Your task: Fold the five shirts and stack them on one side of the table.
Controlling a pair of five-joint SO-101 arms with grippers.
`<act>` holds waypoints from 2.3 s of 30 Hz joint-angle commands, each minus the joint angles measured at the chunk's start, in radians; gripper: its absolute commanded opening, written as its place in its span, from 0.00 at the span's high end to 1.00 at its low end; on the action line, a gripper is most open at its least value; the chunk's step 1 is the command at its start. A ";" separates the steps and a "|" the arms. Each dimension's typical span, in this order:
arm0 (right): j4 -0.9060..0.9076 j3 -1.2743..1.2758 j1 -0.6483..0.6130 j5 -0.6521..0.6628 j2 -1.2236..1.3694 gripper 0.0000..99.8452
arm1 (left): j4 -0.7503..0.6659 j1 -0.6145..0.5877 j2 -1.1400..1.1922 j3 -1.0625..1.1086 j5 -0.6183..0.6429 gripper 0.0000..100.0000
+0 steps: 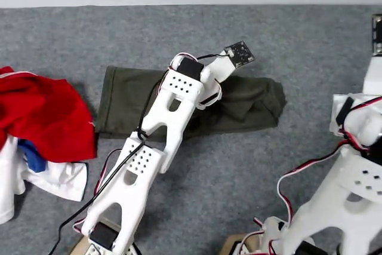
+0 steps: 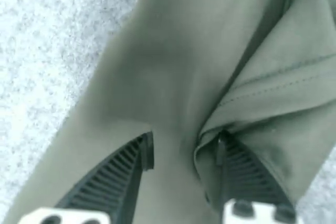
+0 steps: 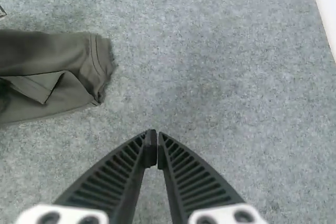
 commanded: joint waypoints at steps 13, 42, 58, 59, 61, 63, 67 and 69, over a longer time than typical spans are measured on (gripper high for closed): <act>0.038 -0.005 0.008 -0.046 -0.024 0.99 | 0.040 -0.018 -0.025 -0.154 -0.005 0.80; 0.039 -0.005 0.008 -0.046 -0.025 0.99 | 0.207 0.140 0.020 -0.211 -0.002 0.82; 0.039 -0.005 0.008 -0.044 -0.025 0.99 | 0.204 0.035 -0.110 -0.177 0.028 0.82; 0.039 -0.005 0.008 -0.044 -0.025 0.99 | 0.207 0.028 -0.100 -0.177 0.028 0.82; 0.039 -0.005 0.008 -0.044 -0.025 0.99 | 0.207 0.021 -0.072 -0.177 0.029 0.82; 0.039 -0.005 0.008 -0.044 -0.025 0.99 | 0.207 0.015 -0.041 -0.177 0.029 0.82; 0.039 -0.005 0.012 -0.044 -0.025 0.99 | 0.207 0.017 0.020 -0.124 0.029 0.82; 0.039 -0.005 0.013 -0.044 -0.025 0.99 | 0.207 0.017 0.032 -0.082 0.029 0.82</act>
